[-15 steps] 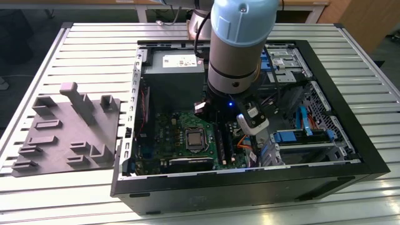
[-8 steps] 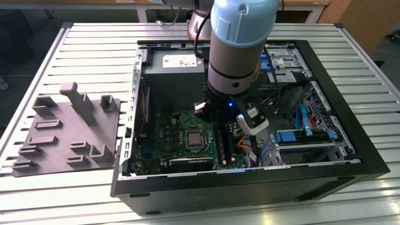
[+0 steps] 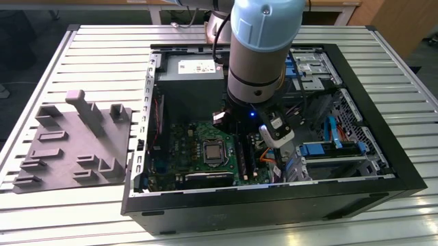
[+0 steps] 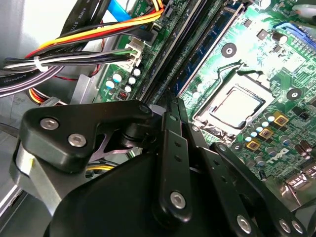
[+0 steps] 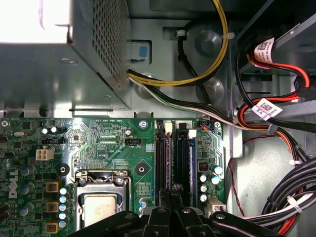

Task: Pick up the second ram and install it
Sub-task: 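Insert the second ram into the second slot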

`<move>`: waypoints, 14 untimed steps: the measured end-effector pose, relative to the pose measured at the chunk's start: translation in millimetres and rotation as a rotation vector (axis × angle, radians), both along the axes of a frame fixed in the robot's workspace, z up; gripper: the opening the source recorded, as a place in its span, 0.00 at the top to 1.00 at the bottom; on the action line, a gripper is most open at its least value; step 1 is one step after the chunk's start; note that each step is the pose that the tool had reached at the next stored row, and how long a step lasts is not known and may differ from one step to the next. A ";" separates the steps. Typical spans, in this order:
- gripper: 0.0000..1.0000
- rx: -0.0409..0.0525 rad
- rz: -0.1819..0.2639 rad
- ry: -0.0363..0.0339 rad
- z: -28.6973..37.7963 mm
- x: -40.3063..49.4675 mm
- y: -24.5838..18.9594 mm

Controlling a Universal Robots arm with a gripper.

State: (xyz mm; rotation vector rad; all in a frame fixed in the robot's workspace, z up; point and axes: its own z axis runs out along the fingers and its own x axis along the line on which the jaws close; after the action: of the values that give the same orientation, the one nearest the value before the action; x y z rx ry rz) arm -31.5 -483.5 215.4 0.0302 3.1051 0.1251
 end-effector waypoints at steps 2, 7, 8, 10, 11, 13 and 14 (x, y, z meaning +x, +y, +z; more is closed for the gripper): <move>0.89 0.0000 0.000 0.0000 -0.1 0.0 0.0; 0.88 0.0006 0.000 -0.0001 -0.4 0.0 0.1; 0.88 0.0005 0.000 -0.0001 -0.4 0.0 0.1; 0.81 0.0003 0.000 -0.0001 -0.4 0.0 0.0; 0.81 0.0001 0.000 0.0000 -0.3 0.0 0.0; 0.81 -0.0003 0.000 0.0001 0.9 0.0 0.0; 0.81 0.0000 0.000 -0.0001 3.0 0.0 0.0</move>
State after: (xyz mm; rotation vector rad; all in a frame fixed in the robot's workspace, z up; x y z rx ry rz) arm -31.5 -483.6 218.4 0.0303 3.1050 0.1251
